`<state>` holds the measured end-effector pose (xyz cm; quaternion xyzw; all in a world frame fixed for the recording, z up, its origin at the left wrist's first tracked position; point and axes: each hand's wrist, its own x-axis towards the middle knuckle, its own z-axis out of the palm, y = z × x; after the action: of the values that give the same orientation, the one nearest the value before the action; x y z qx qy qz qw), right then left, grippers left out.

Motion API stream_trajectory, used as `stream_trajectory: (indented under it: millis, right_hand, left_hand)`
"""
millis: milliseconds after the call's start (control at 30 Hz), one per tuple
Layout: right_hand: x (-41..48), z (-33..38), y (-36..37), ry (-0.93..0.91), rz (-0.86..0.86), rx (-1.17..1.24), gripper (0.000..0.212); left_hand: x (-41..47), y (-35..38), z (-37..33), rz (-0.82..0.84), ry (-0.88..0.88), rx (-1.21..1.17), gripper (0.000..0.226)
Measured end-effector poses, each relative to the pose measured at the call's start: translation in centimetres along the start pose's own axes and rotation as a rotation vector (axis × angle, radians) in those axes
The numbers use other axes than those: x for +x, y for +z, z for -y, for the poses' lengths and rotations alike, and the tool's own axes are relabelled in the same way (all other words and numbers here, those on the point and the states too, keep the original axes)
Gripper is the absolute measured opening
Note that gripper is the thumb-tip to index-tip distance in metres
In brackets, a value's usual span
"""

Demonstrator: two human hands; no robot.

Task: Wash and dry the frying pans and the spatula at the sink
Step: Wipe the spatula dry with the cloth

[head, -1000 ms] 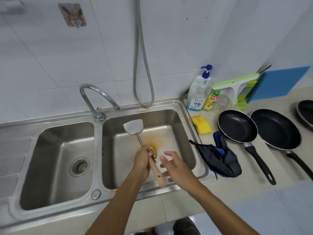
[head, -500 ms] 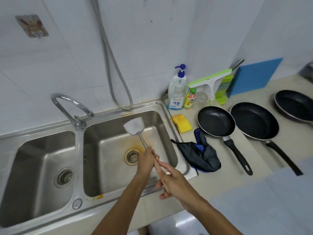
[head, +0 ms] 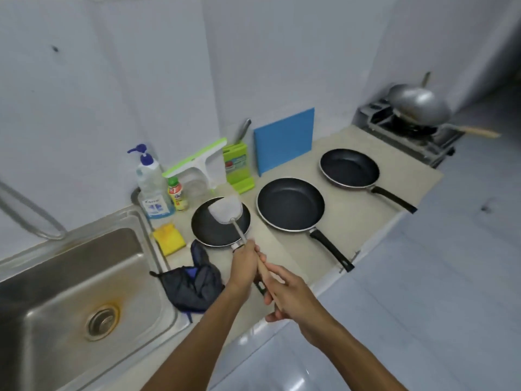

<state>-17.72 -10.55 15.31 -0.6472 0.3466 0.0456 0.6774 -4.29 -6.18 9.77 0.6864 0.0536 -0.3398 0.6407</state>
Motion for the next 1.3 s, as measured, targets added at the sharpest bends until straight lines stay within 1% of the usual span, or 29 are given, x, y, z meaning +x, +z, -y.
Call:
stream_trajectory:
  millis: [133, 200, 367, 500, 633, 800, 867, 933, 1067, 1133, 1233, 1300]
  right_hand:
    - [0.4, 0.2, -8.4, -0.018, -0.076, 0.093, 0.032]
    - [1.1, 0.4, -12.1, -0.031, -0.115, 0.116, 0.031]
    - [4.7, 1.0, -20.0, -0.006, -0.214, 0.153, 0.035]
    - [9.7, 2.0, -27.2, 0.014, -0.263, 0.154, 0.035]
    - [14.6, 4.2, -33.8, 0.039, -0.242, 0.174, 0.038]
    - [20.5, 7.1, -40.7, 0.069, -0.212, 0.194, 0.046]
    - [22.7, 7.6, -42.8, 0.066, -0.189, 0.201, 0.045]
    - [25.4, 7.7, -45.1, 0.074, -0.184, 0.192, 0.041]
    - [30.5, 6.9, -49.8, 0.120, -0.143, 0.141, 0.046]
    - [32.6, 6.4, -51.9, 0.124, -0.123, 0.115, 0.043]
    - [35.1, 6.4, -55.0, 0.119, -0.102, 0.048, 0.034]
    - [36.7, 6.0, -56.9, 0.132, -0.091, 0.003, 0.033]
  left_hand:
    - [1.1, 9.6, -1.1, 0.104, 0.040, 0.110, 0.040]
    - [2.0, 13.9, -1.5, 0.153, 0.026, 0.132, 0.042]
    - [6.4, 23.0, -1.9, 0.247, 0.014, 0.175, 0.040]
    - [11.6, 30.8, -2.6, 0.322, -0.036, 0.154, 0.039]
    - [17.0, 37.3, -4.1, 0.354, -0.123, 0.162, 0.035]
    - [23.4, 43.0, -6.6, 0.398, -0.181, 0.211, 0.030]
    - [25.7, 44.7, -6.8, 0.399, -0.198, 0.225, 0.031]
    - [27.6, 46.4, -7.2, 0.392, -0.223, 0.235, 0.032]
    - [30.7, 49.5, -7.3, 0.373, -0.285, 0.197, 0.027]
    - [31.7, 51.0, -7.3, 0.370, -0.290, 0.161, 0.025]
    - [32.8, 53.7, -7.1, 0.326, -0.294, 0.125, 0.014]
    - [33.4, 55.5, -6.9, 0.282, -0.325, 0.107, 0.011]
